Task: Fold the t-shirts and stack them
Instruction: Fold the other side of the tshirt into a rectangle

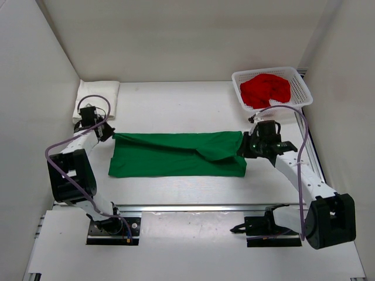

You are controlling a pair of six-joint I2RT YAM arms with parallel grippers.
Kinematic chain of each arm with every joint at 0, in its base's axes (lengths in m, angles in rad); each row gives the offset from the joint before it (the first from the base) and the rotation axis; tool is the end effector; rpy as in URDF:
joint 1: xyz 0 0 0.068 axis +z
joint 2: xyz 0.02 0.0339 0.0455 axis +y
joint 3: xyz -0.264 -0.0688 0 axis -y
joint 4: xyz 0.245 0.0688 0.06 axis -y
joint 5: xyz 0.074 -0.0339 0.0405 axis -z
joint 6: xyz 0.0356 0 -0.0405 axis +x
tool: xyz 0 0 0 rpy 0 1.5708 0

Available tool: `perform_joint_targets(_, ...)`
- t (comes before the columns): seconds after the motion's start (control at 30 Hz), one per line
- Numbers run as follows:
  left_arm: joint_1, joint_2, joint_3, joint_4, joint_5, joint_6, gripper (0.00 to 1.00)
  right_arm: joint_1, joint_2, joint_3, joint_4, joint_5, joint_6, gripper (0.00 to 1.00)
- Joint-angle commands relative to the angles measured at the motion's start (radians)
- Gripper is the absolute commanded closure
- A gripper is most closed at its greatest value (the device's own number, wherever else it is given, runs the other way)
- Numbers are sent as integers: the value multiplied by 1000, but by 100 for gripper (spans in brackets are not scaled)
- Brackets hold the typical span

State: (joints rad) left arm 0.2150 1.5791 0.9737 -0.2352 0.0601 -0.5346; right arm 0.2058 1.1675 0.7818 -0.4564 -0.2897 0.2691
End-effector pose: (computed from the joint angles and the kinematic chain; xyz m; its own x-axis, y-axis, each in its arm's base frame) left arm 0.3237 0.0685 0.2058 -0.5378 -0.6380 -0.5511 -0.5204 0.7655 -0.3783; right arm 0.2309 0.0586 0.2391 -0.8056 0.0921 -0.5853 -0.1741 0.9074 0.3825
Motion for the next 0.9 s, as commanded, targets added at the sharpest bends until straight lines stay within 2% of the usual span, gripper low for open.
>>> perform_joint_targets(0.0, 26, 27, 0, -24, -5, 28, 100, 44, -38, -68, -63, 131, -15, 100)
perform_joint_targets(0.07, 30, 54, 22, -56, -5, 31, 99, 76, -22, -91, -93, 200, -33, 100)
perform_joint_targets(0.17, 12, 104, 59, -104, -22, 48, 91, 73, 24, -116, -145, 231, -65, 100)
perform_joint_targets(0.23, 15, 99, 56, -107, -11, 32, 82, 115, 32, -112, -134, 286, -51, 99)
perform_joint_targets(0.27, 30, 70, 39, -95, 3, 24, 80, 138, 38, -111, -139, 314, -53, 96)
perform_joint_targets(0.33, 38, 11, 1, -55, -5, -20, 63, 147, 9, -78, -128, 371, -48, 87)
perform_joint_targets(0.4, 40, -110, -59, -12, -28, -45, 55, 187, -61, -47, -114, 429, -42, 79)
perform_joint_targets(0.43, 18, -148, -67, 16, -46, -51, 54, 229, -83, -33, -105, 467, -41, 72)
perform_joint_targets(0.47, -14, -197, -87, 34, -51, -53, 53, 280, -112, -26, -82, 466, -39, 69)
perform_joint_targets(0.53, -87, -264, -108, 56, -59, -56, 56, 342, -132, -10, -45, 395, -39, 79)
perform_joint_targets(0.6, -204, -327, -156, 86, -57, -65, 57, 404, -88, -7, 4, 299, -24, 100)
perform_joint_targets(0.63, -247, -341, -170, 91, -59, -76, 59, 424, -66, -13, 21, 247, -9, 100)
perform_joint_targets(0.7, -395, -398, -266, 157, -59, -93, 60, 509, 7, -35, 88, 262, 8, 100)
perform_joint_targets(0.73, -429, -410, -311, 171, -59, -105, 60, 523, 24, -32, 113, 265, 12, 100)
perform_joint_targets(0.8, -538, -426, -364, 204, -59, -117, 61, 532, 84, -35, 178, 221, 18, 90)
perform_joint_targets(0.87, -587, -433, -421, 252, -20, -151, 63, 543, 130, -39, 235, 207, 15, 82)
